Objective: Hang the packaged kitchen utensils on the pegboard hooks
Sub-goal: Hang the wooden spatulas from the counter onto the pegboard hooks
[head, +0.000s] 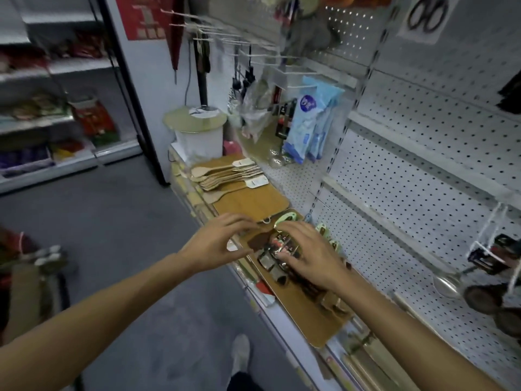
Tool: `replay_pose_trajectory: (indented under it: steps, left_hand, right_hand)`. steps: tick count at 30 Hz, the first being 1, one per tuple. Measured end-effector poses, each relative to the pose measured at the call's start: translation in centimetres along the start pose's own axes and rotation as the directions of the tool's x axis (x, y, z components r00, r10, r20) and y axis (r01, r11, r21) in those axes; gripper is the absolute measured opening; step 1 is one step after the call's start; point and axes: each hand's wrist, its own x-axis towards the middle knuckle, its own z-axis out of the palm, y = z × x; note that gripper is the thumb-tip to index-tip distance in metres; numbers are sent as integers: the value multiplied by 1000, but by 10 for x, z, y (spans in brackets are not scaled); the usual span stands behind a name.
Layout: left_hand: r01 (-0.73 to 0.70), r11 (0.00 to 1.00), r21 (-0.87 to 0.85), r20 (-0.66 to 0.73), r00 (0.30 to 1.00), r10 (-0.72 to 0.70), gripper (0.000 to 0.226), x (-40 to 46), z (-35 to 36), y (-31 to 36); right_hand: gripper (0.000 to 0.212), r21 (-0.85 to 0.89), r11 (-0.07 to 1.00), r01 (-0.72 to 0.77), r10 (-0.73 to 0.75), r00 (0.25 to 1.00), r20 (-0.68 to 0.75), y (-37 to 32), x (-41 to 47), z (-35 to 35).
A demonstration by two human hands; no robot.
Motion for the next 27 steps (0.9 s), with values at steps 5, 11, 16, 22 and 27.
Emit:
replay_pose_trajectory:
  steps: [5,11,16,22,27]
  left_hand:
    - [17,999,34,3,1000,-17,49,39,-10,-61]
    - [88,995,52,20,996,-89,49,87,-24,-132]
    - [134,989,60,41,990,-136,49,117,-21,-188]
    - [215,977,3,127,969,-214,48,137,4,-266]
    - [209,978,-9,189,961,-203,45,165,29,-348]
  right_hand:
    - [56,64,998,21,-21,1000,12,24,77,17]
    - [55,126,992,-3,-4,999,52,58,162,37]
    - [54,174,984,-41,23,994,104,82,220,57]
    - [54,191,974,-123,90,981,170,106,274,104]
    - [51,190,961,-199,161,967,200,123,329,154]
